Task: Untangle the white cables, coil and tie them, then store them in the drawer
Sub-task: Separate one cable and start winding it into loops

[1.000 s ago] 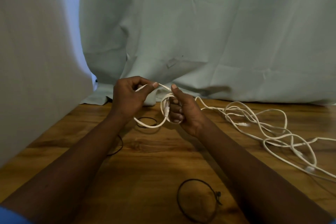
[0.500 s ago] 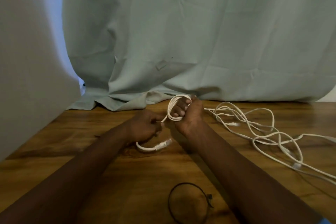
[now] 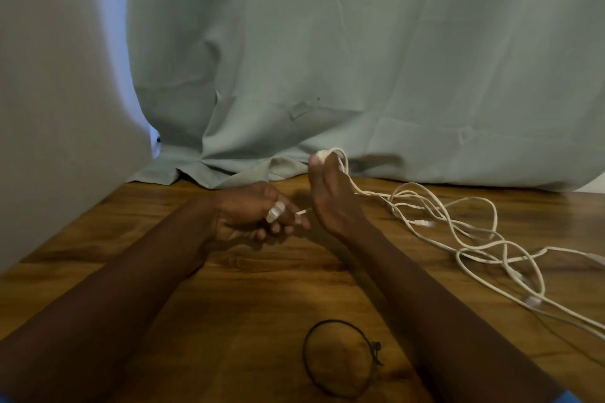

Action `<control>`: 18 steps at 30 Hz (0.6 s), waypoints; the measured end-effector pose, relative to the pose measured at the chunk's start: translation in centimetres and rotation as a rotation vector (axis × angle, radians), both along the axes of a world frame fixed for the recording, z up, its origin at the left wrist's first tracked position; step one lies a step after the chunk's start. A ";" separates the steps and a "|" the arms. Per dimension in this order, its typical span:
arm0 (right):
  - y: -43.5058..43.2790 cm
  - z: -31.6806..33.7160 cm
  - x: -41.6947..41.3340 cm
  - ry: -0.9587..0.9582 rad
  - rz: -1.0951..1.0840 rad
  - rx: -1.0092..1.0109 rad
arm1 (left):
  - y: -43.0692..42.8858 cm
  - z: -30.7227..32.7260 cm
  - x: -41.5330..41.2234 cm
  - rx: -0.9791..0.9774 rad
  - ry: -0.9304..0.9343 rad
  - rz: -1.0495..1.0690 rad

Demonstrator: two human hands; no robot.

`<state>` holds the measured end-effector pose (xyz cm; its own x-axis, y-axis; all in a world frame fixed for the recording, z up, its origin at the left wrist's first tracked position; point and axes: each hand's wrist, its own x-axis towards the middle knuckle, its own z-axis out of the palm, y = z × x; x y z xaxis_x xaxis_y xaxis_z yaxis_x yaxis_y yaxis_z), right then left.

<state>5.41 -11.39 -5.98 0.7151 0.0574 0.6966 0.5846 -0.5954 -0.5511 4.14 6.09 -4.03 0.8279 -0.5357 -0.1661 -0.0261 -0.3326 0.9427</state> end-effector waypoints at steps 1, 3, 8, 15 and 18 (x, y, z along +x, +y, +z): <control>0.0 -0.2 0.3 -0.106 -0.016 -0.170 | 0.3 0.5 -0.1 -0.018 0.009 -0.007; -0.2 -0.4 1.0 -0.223 -0.031 -0.354 | 0.9 1.0 -0.2 -0.117 0.061 0.012; -0.6 -1.3 1.2 -0.218 0.012 -0.459 | 1.6 1.1 0.2 -0.469 0.228 0.117; 0.5 -1.4 0.5 -0.090 -0.129 -0.493 | 2.0 0.2 0.6 -0.688 0.222 0.220; 0.8 -1.3 0.5 0.040 -0.062 -0.313 | 1.9 0.2 0.6 -0.755 0.157 0.209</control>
<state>5.93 -10.60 -7.25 0.7502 0.2196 0.6236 0.5236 -0.7733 -0.3575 4.75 7.99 -3.86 0.9208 -0.3860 0.0562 0.1183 0.4135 0.9028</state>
